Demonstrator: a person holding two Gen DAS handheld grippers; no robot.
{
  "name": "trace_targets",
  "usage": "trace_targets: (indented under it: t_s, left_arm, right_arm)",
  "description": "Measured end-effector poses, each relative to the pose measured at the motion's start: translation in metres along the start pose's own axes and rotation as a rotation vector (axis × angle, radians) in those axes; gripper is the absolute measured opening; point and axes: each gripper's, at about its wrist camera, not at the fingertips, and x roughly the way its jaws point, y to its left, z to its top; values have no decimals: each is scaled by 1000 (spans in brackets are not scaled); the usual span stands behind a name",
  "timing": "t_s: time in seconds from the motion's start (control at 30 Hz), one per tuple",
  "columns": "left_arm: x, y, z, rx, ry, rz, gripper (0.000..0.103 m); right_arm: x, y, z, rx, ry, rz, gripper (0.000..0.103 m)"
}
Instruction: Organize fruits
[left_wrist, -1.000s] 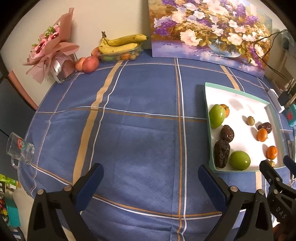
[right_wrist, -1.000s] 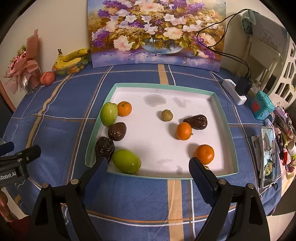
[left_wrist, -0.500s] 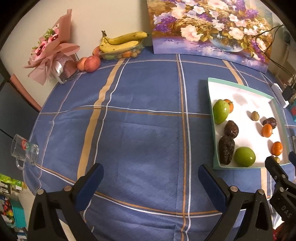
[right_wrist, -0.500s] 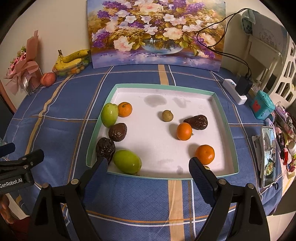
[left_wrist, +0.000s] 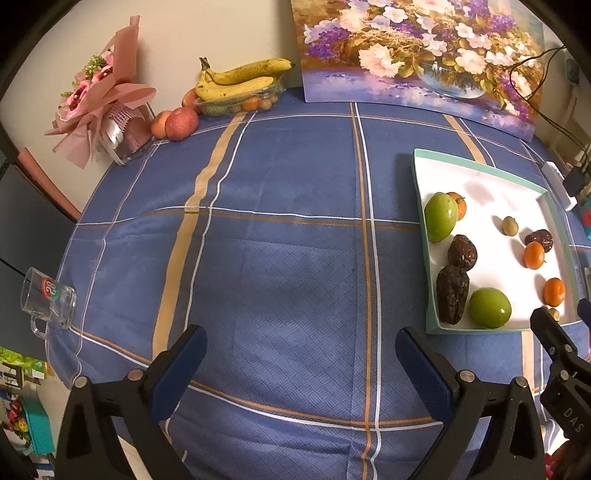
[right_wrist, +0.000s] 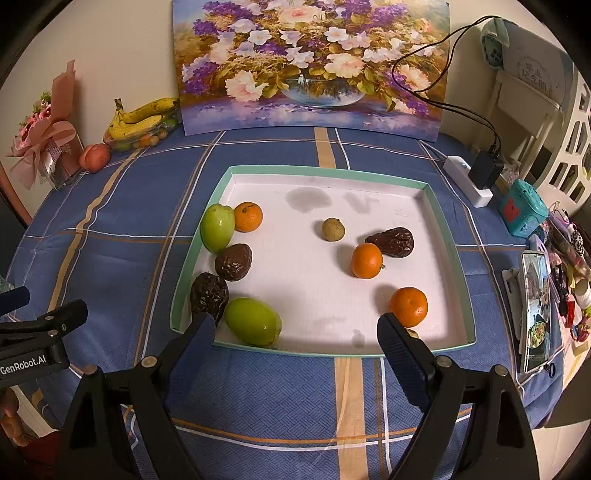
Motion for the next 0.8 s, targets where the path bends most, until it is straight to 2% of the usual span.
trace_targets:
  t_s: [0.8]
  left_arm:
    - [2, -1, -1, 13, 13, -10, 103]
  right_arm:
    - [0, 0, 0, 0, 0, 0, 90]
